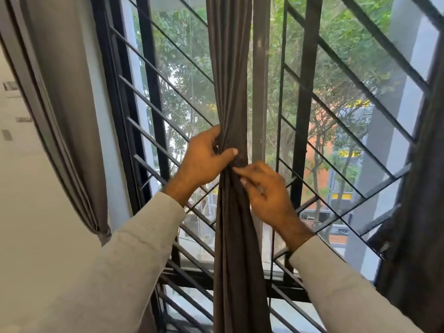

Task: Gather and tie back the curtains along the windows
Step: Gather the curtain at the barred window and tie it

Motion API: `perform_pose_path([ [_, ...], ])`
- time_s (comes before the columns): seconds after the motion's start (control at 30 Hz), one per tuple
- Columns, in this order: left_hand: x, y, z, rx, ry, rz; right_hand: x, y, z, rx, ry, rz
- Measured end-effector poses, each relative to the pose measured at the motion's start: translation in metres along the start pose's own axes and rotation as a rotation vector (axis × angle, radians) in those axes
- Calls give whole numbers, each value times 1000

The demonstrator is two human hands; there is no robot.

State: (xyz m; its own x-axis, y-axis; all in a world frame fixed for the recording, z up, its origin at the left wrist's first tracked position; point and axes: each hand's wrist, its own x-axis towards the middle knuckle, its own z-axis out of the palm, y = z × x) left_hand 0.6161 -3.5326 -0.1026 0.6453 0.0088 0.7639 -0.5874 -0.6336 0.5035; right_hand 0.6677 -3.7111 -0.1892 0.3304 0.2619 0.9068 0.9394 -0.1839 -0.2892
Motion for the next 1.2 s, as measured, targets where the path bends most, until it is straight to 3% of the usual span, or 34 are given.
perform_pose_path([
  [0.1,4,-4,-3,-107,-1,-18,12,12,-1,82,225,287],
  [0.2,6,-5,-4,-145,-29,-71,28,22,4,154,131,548],
  [0.3,9,-10,-5,-196,-54,-84,36,23,5,325,114,633],
  [0.43,7,-14,-7,-111,41,-47,25,17,14,92,279,461],
  [0.5,6,-18,-4,44,113,-19,17,8,19,-119,318,227],
  [0.57,8,-19,-1,108,139,-32,10,3,26,-339,272,-26],
  [0.63,11,-18,2,113,117,-42,5,1,35,-440,170,-118],
  [0.77,12,-20,3,-38,33,-38,-3,12,39,-500,-21,-95],
  [0.9,12,-29,4,23,28,-12,-2,18,30,-248,-82,-173],
  [1.03,15,-38,4,-56,48,-68,10,27,27,-59,243,158],
  [1.13,15,-39,3,-134,15,-69,33,31,30,164,207,513],
  [1.2,15,-40,1,-127,11,-68,47,33,29,309,187,648],
])
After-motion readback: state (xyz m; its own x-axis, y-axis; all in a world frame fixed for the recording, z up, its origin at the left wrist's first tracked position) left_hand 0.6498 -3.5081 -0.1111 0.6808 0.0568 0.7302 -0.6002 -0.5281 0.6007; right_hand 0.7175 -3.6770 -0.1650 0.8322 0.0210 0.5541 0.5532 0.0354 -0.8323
